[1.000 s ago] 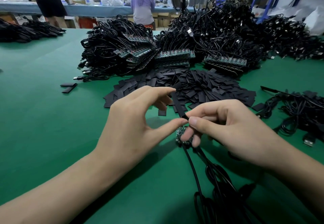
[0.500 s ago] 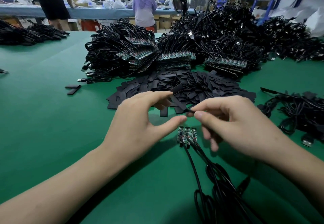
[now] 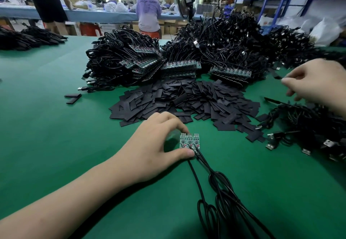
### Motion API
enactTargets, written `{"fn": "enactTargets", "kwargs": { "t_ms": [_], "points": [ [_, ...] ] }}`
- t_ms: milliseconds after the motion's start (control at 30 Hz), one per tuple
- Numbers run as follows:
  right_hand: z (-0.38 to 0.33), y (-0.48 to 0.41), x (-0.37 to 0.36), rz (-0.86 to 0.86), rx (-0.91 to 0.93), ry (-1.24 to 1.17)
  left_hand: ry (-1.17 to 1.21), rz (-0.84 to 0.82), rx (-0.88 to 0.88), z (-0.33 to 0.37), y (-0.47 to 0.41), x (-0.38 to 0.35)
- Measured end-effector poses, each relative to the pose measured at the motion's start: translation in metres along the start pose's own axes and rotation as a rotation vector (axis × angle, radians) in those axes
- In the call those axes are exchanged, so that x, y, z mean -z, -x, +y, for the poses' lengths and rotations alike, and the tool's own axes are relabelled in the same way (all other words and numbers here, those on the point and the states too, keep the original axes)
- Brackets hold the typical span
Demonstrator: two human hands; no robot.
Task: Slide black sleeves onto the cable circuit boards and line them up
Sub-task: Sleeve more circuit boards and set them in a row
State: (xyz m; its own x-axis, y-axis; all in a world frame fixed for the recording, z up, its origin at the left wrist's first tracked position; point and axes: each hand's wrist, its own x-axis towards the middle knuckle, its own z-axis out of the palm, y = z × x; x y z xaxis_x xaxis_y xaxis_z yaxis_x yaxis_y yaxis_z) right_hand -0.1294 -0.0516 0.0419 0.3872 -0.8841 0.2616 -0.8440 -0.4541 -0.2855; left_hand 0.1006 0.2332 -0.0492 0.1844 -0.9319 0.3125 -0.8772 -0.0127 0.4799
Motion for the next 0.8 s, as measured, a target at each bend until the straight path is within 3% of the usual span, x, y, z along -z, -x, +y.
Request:
{"fn": "enactTargets", "kwargs": {
  "t_ms": [67,167,300,333,500,633,800],
  "points": [
    [-0.007,0.007,-0.005,0.052,0.044,0.236,0.167,0.022,0.054,0.002,0.0,0.001],
    [-0.036,0.042,-0.005,-0.008,0.295,0.065,0.463,-0.001,0.167,0.005,-0.001,0.003],
    [-0.082,0.101,-0.018,-0.755,0.394,-0.33,0.716,0.021,0.216,0.006,-0.003,0.005],
    [-0.088,0.11,-0.027,-0.854,0.415,-0.412,0.766,0.033,0.221,0.006,-0.002,0.006],
    [-0.108,0.127,-0.053,-0.746,0.41,-0.797,0.939,0.083,0.239,0.01,-0.002,0.008],
    [-0.116,0.128,-0.061,-0.632,0.441,-0.868,0.978,0.106,0.296,0.007,-0.002,0.009],
    [-0.113,0.129,-0.074,-0.655,0.418,-1.011,1.065,0.059,0.305,0.004,-0.003,0.01]
  ]
}}
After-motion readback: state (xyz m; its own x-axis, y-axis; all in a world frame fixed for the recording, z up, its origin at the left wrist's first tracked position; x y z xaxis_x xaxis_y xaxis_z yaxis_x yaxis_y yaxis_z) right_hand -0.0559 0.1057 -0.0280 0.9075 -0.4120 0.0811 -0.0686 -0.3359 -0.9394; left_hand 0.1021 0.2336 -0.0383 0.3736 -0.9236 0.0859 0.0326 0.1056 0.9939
